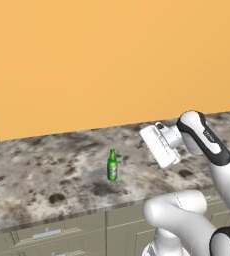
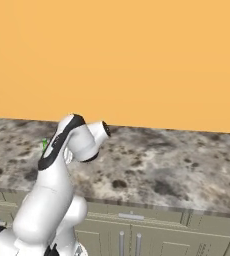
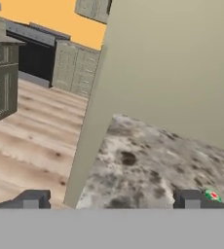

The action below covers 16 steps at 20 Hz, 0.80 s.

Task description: Place the drinks on the dining counter in a tight cluster.

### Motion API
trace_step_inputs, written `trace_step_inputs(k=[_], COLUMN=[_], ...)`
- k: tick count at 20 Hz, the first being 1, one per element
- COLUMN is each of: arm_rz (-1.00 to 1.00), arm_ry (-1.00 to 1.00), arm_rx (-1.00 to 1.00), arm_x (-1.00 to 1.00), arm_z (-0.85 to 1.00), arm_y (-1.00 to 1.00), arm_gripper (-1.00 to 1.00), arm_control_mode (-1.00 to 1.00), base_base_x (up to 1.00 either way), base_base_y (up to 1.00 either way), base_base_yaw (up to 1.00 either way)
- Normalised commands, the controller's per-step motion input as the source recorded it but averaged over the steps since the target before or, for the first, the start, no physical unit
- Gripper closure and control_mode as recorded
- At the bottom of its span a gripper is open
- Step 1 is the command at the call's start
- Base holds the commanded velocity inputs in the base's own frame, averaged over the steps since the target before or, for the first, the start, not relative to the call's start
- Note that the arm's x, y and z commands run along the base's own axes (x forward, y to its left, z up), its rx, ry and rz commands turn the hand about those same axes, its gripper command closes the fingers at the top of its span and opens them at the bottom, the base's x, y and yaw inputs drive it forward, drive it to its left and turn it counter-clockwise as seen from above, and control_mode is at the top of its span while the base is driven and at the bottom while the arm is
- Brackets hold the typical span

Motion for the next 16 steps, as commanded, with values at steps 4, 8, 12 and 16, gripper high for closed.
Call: trace_step_inputs(k=[4, 8, 12, 16], arm_rz=[0.02, 0.03, 0.04, 0.05], arm_ry=[0.00, 0.05, 0.05, 0.11], arm_rx=[0.17, 0.14, 0.09, 0.06], arm_x=[0.30, 0.36, 0.28, 0.21], arm_z=[-0.12, -0.19, -0.14, -0.07], arm_y=[0.17, 0.16, 0.18, 0.12], arm_gripper=[-1.00, -1.00, -1.00, -1.00], arm_control_mode=[-1.00, -1.00, -1.00, -1.00], base_base_x=[0.00, 0.00, 0.00, 0.00], base_base_y=[0.00, 0.00, 0.00, 0.00], base_base_yaw=[0.00, 0.00, 0.00, 0.00])
